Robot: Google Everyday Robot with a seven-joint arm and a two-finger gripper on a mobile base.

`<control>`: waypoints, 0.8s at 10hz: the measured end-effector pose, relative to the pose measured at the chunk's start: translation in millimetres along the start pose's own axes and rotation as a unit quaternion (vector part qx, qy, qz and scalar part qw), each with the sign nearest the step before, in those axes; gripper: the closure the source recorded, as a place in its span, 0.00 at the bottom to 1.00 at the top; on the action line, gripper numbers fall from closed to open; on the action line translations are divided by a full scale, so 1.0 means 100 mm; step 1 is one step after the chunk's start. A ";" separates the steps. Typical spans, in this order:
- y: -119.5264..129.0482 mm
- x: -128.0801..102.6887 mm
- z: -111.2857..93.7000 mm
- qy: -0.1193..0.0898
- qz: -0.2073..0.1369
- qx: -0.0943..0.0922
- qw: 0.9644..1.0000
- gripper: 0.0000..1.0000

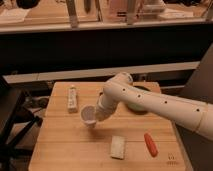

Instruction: Place the ceramic cup in the ceramic bowl

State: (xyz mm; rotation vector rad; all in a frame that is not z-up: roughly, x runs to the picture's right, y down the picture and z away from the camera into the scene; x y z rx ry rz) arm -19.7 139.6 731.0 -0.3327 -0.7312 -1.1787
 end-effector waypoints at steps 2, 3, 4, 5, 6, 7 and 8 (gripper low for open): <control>0.05 0.08 -0.04 0.002 0.007 0.003 1.000 1.00; 0.11 0.17 -0.08 0.004 0.013 0.004 1.000 1.00; 0.16 0.28 -0.11 0.006 0.022 0.005 1.000 1.00; 0.17 0.33 -0.11 0.005 0.025 0.006 1.000 1.00; 0.19 0.39 -0.13 0.006 0.028 0.007 1.000 1.00; 0.22 0.46 -0.14 0.007 0.034 0.008 0.999 1.00; 0.26 0.52 -0.16 0.009 0.040 0.009 0.999 1.00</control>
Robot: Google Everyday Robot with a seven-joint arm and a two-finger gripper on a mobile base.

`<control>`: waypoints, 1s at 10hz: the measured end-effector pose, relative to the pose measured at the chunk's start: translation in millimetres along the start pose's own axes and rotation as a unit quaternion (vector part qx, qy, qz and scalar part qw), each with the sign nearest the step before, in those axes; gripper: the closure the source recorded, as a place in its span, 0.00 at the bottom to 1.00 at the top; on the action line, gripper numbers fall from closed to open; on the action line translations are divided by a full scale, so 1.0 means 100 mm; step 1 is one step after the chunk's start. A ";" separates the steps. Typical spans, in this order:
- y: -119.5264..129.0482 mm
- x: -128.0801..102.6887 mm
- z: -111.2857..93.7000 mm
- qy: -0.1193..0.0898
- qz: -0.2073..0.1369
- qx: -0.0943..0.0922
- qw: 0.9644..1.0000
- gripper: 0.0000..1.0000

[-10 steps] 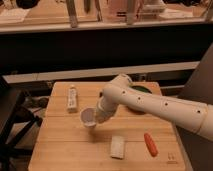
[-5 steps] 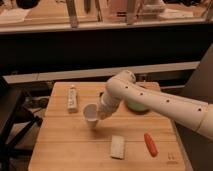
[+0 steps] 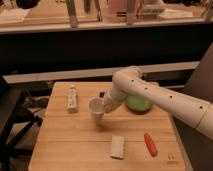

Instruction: Place the ceramic cup in the ceramic bowl

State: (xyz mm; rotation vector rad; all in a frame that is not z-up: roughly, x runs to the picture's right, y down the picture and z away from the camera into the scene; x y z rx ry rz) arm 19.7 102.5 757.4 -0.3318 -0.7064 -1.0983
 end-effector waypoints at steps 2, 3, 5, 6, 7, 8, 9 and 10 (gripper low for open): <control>0.13 0.14 -0.07 0.005 0.013 0.003 1.000 1.00; 0.21 0.23 -0.13 0.009 0.024 0.005 1.000 1.00; 0.37 0.39 -0.23 0.014 0.043 0.007 0.999 1.00; 0.43 0.45 -0.26 0.017 0.051 0.009 0.999 1.00; 0.45 0.48 -0.28 0.017 0.056 0.010 0.998 1.00; 0.54 0.55 -0.32 0.019 0.065 0.012 0.998 1.00; 0.65 0.62 -0.37 0.021 0.074 0.013 0.997 1.00; 0.74 0.69 -0.41 0.023 0.083 0.014 0.996 1.00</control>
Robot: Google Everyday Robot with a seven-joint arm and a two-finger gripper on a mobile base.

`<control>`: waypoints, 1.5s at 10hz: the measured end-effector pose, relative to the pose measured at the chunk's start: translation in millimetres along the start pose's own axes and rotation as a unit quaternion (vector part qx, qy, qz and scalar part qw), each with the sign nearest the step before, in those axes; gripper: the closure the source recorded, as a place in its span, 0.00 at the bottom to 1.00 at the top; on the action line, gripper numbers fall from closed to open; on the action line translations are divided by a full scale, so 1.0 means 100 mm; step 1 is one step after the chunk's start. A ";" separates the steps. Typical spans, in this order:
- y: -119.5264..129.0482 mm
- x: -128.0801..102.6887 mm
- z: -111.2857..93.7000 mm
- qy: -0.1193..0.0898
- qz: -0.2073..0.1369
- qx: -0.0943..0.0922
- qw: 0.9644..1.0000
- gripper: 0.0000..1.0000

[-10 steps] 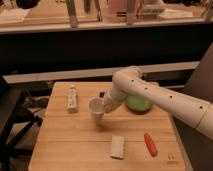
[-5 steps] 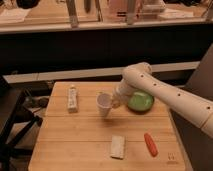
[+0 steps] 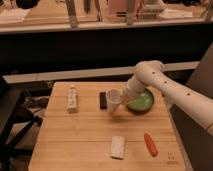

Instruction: Place the ceramic cup in the ceramic bowl

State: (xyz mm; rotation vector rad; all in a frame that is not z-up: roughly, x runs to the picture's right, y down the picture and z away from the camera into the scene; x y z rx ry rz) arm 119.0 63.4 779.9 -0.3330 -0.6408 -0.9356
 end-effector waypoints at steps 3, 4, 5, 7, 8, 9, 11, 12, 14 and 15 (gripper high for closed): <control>0.10 0.19 -0.08 0.004 0.017 0.005 1.000 1.00; 0.15 0.24 -0.10 0.006 0.022 0.007 1.000 1.00; 0.21 0.30 -0.14 0.007 0.028 0.008 1.000 1.00; 0.28 0.40 -0.22 0.011 0.035 0.011 0.999 1.00; 0.31 0.46 -0.25 0.013 0.042 0.014 0.999 1.00; 0.34 0.49 -0.26 0.013 0.046 0.015 0.999 1.00; 0.38 0.56 -0.29 0.016 0.055 0.018 0.998 1.00; 0.40 0.59 -0.31 0.018 0.058 0.019 0.998 1.00; 0.43 0.63 -0.32 0.021 0.066 0.020 0.997 1.00; 0.45 0.66 -0.32 0.023 0.072 0.021 0.997 1.00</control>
